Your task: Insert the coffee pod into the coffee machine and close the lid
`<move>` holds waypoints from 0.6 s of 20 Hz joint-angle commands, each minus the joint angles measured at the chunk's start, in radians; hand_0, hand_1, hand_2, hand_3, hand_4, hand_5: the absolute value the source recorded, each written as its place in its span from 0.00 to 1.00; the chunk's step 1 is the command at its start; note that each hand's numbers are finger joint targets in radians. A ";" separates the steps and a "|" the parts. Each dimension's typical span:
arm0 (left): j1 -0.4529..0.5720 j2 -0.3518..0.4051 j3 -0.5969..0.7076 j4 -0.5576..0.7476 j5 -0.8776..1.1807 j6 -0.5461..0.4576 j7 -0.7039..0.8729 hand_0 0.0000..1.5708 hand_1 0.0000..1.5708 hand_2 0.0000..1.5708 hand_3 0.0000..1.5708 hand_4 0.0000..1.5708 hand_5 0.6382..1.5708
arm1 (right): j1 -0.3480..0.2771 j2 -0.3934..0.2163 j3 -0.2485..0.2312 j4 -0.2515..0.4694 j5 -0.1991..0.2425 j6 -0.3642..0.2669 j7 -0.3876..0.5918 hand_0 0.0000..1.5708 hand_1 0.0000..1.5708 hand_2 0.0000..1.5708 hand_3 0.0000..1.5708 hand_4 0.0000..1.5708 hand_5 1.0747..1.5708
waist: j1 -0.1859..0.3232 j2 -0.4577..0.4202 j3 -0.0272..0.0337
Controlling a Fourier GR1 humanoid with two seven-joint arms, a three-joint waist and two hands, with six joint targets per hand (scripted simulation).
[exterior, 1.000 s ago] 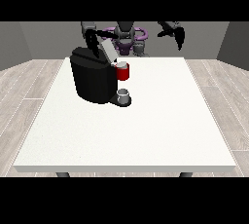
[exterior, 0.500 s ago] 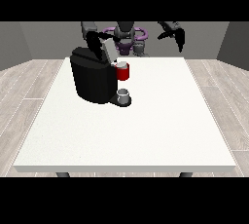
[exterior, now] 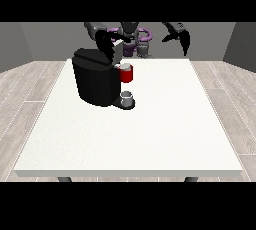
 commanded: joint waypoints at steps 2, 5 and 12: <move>-0.033 0.010 0.001 -0.002 -0.003 0.005 0.016 0.00 0.00 0.00 0.00 0.21 1.00 | -0.058 0.064 0.056 -0.016 0.031 -0.013 -0.035 0.00 0.00 0.00 0.00 0.00 1.00 | 0.051 0.016 -0.0067; -0.020 -0.019 -0.018 0.014 -0.010 0.014 -0.026 0.00 0.00 0.00 0.00 0.23 1.00 | -0.091 0.033 0.084 -0.041 0.069 -0.003 -0.007 0.00 0.00 0.00 0.00 0.00 1.00 | 0.057 0.017 -0.0073; -0.058 -0.016 -0.044 0.018 0.010 -0.038 -0.018 0.00 0.00 0.00 0.00 0.25 1.00 | -0.170 0.012 0.093 -0.078 0.118 -0.048 0.100 0.00 0.00 0.00 0.00 0.17 1.00 | 0.155 0.036 -0.0073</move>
